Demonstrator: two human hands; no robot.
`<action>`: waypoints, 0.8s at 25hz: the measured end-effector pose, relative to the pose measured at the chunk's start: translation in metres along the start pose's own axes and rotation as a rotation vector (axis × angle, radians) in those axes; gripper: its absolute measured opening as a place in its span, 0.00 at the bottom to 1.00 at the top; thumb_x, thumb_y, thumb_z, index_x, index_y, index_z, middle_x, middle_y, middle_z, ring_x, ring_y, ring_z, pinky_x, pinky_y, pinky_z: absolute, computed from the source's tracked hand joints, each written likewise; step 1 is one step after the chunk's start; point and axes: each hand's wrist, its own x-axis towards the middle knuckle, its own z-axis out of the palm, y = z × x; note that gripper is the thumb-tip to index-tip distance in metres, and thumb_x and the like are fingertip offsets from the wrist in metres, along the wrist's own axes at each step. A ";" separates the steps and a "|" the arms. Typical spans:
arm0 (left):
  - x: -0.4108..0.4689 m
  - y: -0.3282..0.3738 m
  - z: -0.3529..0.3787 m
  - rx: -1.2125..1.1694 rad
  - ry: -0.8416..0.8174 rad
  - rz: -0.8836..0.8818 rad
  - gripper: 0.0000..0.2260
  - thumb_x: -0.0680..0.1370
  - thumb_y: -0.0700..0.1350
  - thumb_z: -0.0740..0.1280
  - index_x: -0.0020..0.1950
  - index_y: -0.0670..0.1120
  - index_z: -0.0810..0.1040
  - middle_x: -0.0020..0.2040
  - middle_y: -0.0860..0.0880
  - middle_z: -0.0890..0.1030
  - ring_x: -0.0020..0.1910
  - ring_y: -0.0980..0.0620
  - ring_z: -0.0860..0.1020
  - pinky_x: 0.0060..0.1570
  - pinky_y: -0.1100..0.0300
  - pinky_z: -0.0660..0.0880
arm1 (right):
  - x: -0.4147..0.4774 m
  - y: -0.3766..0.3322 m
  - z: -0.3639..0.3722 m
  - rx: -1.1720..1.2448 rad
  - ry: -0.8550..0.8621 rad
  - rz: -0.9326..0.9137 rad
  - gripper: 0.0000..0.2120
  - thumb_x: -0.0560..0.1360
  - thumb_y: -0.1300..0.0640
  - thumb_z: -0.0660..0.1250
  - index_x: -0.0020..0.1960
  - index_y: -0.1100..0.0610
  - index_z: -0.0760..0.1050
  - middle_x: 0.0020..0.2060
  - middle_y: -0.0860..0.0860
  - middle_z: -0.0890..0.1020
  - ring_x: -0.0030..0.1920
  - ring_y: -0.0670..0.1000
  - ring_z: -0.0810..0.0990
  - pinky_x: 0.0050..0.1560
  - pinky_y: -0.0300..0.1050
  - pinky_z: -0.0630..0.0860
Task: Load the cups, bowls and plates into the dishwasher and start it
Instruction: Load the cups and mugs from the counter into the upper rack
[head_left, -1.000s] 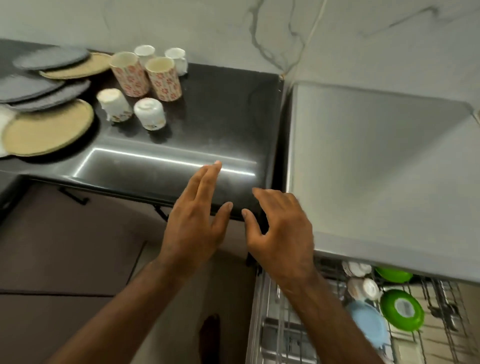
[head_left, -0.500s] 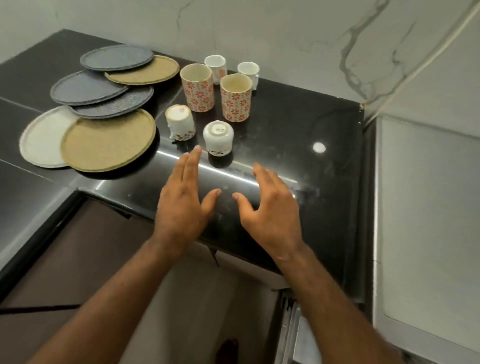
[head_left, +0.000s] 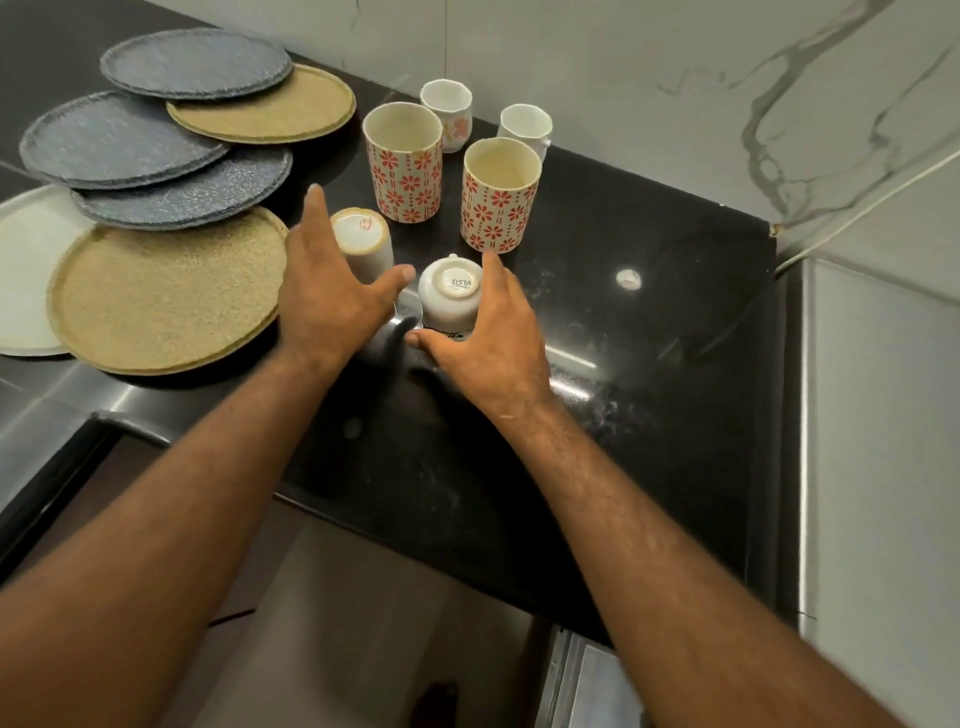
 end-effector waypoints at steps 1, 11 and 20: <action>0.006 0.003 0.002 0.019 -0.007 -0.003 0.51 0.70 0.61 0.77 0.83 0.51 0.51 0.76 0.43 0.66 0.74 0.46 0.67 0.69 0.50 0.67 | 0.005 0.000 0.003 -0.010 0.003 0.008 0.53 0.65 0.39 0.80 0.80 0.53 0.55 0.72 0.50 0.70 0.71 0.51 0.69 0.68 0.47 0.69; -0.004 0.024 -0.012 0.143 -0.014 0.048 0.32 0.68 0.62 0.78 0.65 0.48 0.72 0.58 0.46 0.80 0.55 0.46 0.78 0.53 0.49 0.78 | -0.005 0.001 -0.009 -0.111 0.126 0.009 0.46 0.64 0.36 0.78 0.75 0.49 0.63 0.57 0.46 0.80 0.59 0.51 0.73 0.55 0.54 0.78; -0.129 0.078 -0.039 0.042 -0.110 0.175 0.32 0.67 0.62 0.79 0.63 0.49 0.74 0.51 0.53 0.76 0.49 0.53 0.76 0.47 0.58 0.73 | -0.119 0.025 -0.105 -0.104 0.216 0.038 0.47 0.64 0.36 0.77 0.77 0.50 0.63 0.61 0.46 0.80 0.59 0.50 0.73 0.53 0.48 0.76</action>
